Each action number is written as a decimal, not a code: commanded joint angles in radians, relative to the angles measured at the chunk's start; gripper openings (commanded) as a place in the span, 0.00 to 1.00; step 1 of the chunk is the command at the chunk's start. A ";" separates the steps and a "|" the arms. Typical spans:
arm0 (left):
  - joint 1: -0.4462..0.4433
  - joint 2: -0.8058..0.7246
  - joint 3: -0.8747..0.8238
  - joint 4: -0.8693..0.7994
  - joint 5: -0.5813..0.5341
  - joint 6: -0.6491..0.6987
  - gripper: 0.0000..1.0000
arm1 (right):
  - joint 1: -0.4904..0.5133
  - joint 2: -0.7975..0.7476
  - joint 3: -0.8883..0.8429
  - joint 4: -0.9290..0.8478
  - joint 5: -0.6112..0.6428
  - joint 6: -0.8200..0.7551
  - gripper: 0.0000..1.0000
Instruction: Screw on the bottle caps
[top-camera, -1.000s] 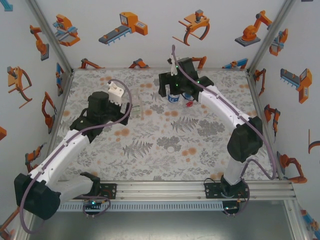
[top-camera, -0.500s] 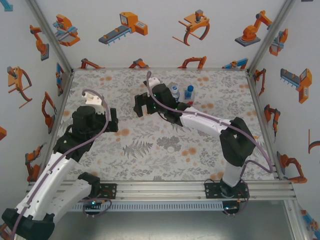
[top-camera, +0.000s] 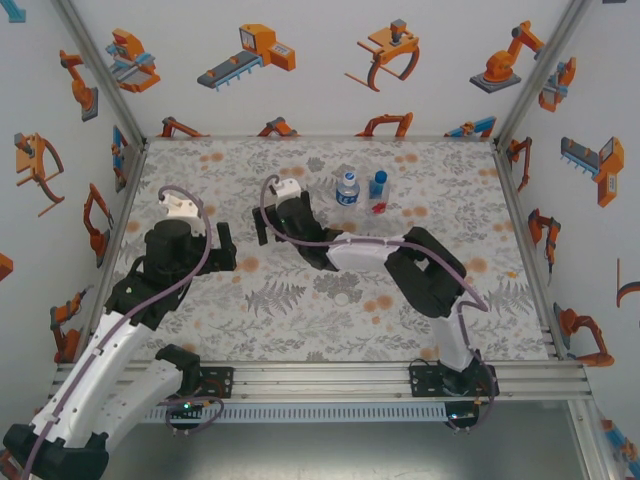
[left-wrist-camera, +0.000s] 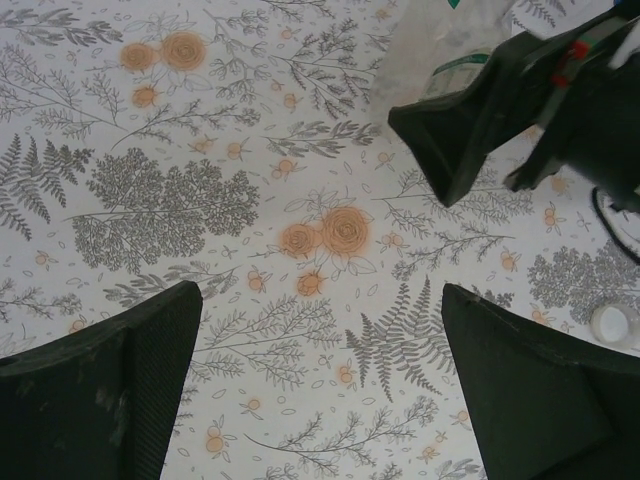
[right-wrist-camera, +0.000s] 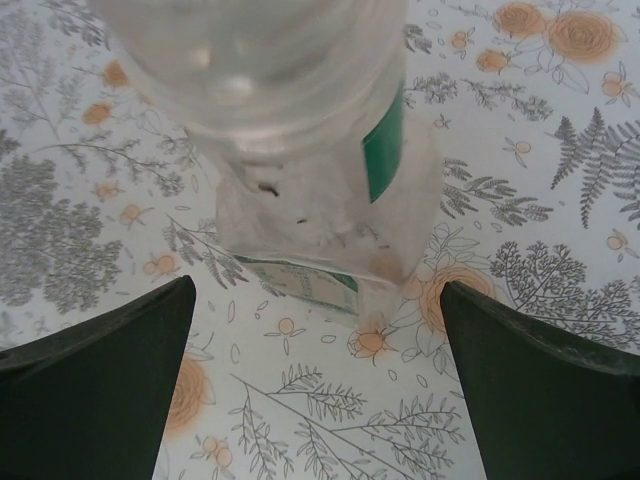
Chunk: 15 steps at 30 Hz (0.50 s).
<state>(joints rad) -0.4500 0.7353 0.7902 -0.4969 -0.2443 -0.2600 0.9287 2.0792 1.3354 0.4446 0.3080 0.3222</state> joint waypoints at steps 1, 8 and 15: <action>0.005 -0.017 -0.019 -0.018 -0.009 -0.037 0.97 | -0.003 0.053 0.081 0.102 0.113 -0.009 0.96; 0.005 -0.025 -0.024 -0.017 -0.008 -0.064 0.97 | -0.003 0.151 0.191 0.091 0.154 -0.014 0.87; 0.004 0.017 0.026 -0.070 0.030 -0.104 0.97 | -0.002 0.166 0.213 0.066 0.136 -0.006 0.74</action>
<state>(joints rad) -0.4500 0.7399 0.7795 -0.5297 -0.2405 -0.3279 0.9298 2.2372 1.5219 0.4923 0.4255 0.3176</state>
